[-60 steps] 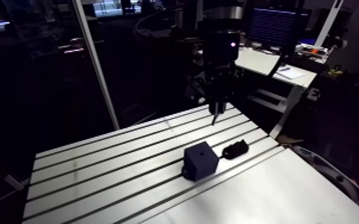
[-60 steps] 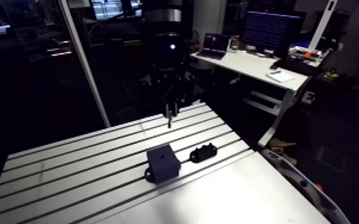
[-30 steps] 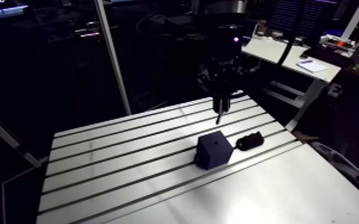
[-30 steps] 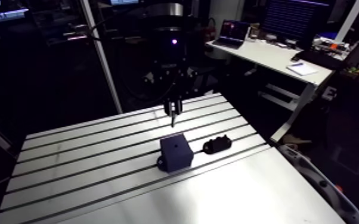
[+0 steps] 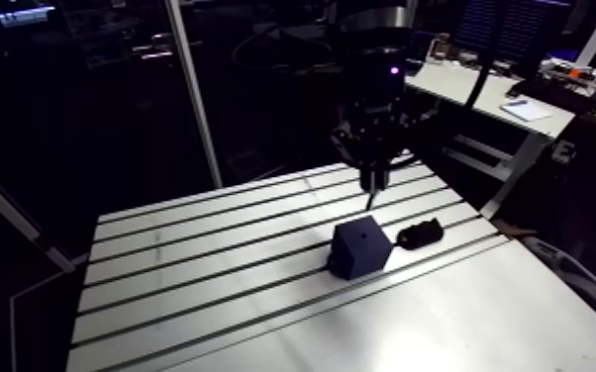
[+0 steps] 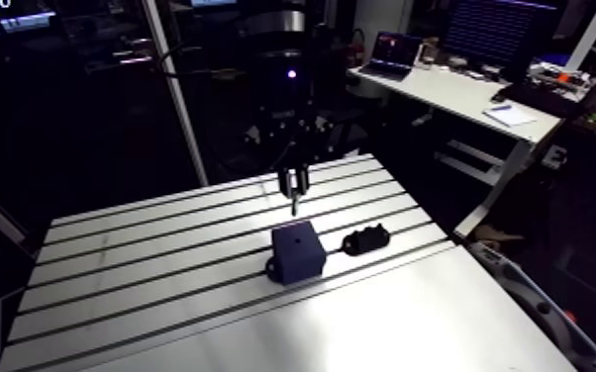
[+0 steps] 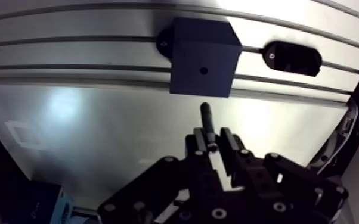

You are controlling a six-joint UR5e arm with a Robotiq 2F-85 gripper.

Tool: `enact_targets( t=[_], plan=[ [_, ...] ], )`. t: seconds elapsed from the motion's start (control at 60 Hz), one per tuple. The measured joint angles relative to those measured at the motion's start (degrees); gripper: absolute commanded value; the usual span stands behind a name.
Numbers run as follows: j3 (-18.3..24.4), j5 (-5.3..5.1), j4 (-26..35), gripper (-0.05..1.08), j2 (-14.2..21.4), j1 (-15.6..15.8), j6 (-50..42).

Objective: Pick up the M10 bolt and insert it into the hole until fully seated.

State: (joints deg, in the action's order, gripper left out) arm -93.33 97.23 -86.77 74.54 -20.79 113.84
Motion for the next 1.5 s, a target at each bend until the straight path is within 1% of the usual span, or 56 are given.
enact_targets(
  t=[0.483, 0.883, 1.5],
  plan=[
    [-1.33, 0.43, -2.03, 1.08, -0.29, 0.55, -1.57],
    [-1.92, 0.46, -3.89, 1.08, -1.16, 0.56, -1.64],
    [-2.12, 0.46, -4.33, 1.08, -2.51, 0.48, -1.64]
  ],
)
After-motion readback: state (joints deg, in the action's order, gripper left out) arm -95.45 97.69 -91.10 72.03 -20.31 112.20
